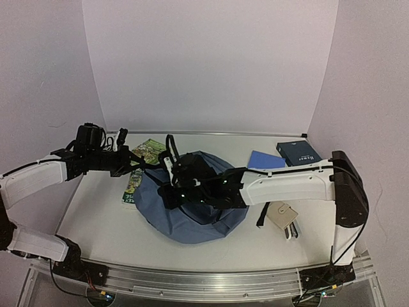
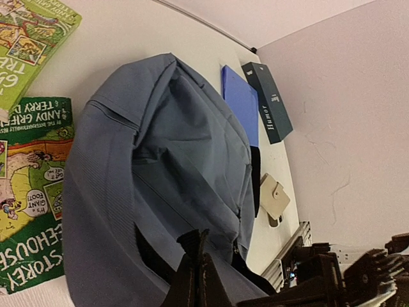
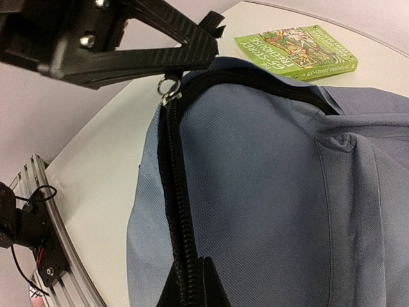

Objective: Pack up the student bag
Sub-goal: Unzip the student bag at the center of the board.

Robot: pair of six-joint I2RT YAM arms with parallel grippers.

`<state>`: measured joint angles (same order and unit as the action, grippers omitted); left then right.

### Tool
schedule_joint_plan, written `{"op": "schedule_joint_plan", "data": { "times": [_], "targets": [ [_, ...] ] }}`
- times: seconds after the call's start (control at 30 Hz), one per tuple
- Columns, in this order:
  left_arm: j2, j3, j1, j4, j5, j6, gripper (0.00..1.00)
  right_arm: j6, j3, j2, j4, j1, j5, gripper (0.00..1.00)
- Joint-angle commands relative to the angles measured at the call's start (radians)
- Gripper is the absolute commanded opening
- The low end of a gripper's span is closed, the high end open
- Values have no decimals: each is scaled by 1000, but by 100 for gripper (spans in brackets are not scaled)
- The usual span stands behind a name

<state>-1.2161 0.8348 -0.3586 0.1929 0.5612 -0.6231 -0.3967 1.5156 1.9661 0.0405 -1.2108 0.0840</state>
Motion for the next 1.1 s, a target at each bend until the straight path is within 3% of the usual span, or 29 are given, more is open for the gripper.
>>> {"op": "schedule_joint_plan", "data": {
  "times": [0.0, 0.3, 0.5, 0.63, 0.77, 0.87, 1.07],
  "targets": [
    [-65, 82, 29, -34, -106, -21, 0, 11, -66, -149, -6, -24, -7, 0],
    [-213, 87, 104, -200, -116, -92, 0, -34, -166, -238, -4, -72, -29, 0],
    [-317, 86, 123, -336, 15, -87, 0, -80, -192, -247, -4, -89, -24, 2],
    [-320, 47, 121, -428, 149, -70, 0, -122, -188, -250, -5, -89, 12, 22],
    [-285, -5, 116, -453, 225, -55, 0, -138, -169, -244, -4, -89, 56, 53],
    [-252, -42, 112, -454, 235, -52, 0, -129, -134, -217, 2, -89, 86, 66],
    [-195, -82, 105, -435, 235, -56, 0, -96, -21, -97, 40, -89, 103, 73]
  ]
}}
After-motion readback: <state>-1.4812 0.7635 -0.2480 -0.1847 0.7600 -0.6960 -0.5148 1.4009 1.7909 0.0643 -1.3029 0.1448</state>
